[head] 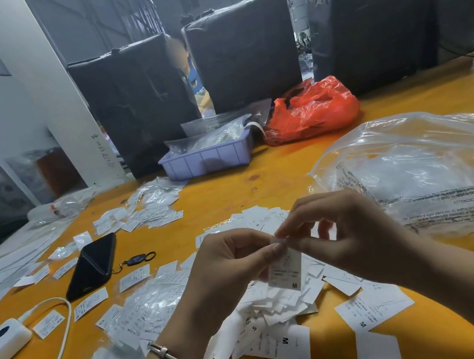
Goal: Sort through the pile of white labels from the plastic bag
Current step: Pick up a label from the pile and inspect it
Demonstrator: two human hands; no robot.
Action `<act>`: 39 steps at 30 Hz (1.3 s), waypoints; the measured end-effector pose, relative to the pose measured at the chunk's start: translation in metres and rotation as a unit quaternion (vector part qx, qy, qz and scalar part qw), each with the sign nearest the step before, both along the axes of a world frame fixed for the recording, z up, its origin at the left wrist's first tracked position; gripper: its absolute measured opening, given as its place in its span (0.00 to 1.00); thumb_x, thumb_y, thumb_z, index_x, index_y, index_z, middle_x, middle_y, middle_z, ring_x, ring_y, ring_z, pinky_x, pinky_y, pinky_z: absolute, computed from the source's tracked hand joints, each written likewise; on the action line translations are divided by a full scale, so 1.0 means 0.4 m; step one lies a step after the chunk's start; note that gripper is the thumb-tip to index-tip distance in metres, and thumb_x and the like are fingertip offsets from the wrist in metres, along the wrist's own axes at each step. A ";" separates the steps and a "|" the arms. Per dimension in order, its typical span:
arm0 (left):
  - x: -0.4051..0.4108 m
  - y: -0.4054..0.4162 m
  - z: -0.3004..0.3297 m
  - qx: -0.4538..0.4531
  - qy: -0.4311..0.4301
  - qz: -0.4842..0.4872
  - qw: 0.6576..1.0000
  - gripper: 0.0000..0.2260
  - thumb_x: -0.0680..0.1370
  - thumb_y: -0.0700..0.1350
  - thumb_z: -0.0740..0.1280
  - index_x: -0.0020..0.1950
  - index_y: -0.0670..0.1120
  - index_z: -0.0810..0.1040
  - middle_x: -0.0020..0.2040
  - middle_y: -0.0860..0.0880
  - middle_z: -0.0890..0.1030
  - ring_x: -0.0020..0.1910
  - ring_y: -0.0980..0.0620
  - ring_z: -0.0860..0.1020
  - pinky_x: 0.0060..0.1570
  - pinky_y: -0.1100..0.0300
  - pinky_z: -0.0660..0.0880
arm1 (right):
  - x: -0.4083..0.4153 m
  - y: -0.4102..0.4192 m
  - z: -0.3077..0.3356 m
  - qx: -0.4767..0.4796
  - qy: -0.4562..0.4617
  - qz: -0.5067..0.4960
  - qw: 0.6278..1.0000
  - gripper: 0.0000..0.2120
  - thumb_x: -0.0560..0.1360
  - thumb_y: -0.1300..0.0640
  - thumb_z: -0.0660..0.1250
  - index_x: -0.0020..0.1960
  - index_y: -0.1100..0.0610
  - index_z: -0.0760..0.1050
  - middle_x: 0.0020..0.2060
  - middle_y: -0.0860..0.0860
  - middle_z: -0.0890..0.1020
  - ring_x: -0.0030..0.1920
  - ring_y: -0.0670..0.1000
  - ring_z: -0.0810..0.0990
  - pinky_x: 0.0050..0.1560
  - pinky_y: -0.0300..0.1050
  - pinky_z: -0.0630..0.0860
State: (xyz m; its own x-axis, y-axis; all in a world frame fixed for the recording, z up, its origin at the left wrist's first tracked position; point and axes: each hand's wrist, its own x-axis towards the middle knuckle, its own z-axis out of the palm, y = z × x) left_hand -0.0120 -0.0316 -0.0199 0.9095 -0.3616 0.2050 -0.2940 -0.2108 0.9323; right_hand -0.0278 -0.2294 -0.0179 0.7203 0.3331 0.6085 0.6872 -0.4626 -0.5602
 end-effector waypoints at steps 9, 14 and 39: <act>0.001 -0.002 -0.004 -0.012 -0.001 0.029 1.000 0.12 0.67 0.49 0.73 0.43 0.42 0.86 0.37 0.47 0.85 0.36 0.55 0.83 0.33 0.65 0.76 | 0.009 -0.011 0.005 0.091 0.175 0.079 0.977 0.08 0.71 0.62 0.74 0.45 0.51 0.85 0.37 0.53 0.83 0.41 0.55 0.81 0.41 0.49 0.79; -0.001 -0.004 0.001 -0.023 -0.012 0.035 0.999 0.14 0.68 0.49 0.72 0.48 0.42 0.79 0.38 0.42 0.86 0.36 0.49 0.84 0.32 0.60 0.78 | 0.004 -0.007 0.004 0.102 0.212 0.092 0.968 0.14 0.69 0.65 0.75 0.51 0.52 0.82 0.40 0.53 0.84 0.40 0.54 0.82 0.41 0.45 0.81; 0.000 0.002 0.005 -0.001 -0.049 0.013 0.999 0.11 0.68 0.47 0.73 0.49 0.47 0.83 0.41 0.47 0.86 0.43 0.51 0.85 0.40 0.60 0.80 | 0.011 0.006 -0.017 0.201 0.119 0.039 0.972 0.08 0.71 0.71 0.71 0.46 0.61 0.81 0.35 0.54 0.85 0.31 0.53 0.83 0.30 0.32 0.74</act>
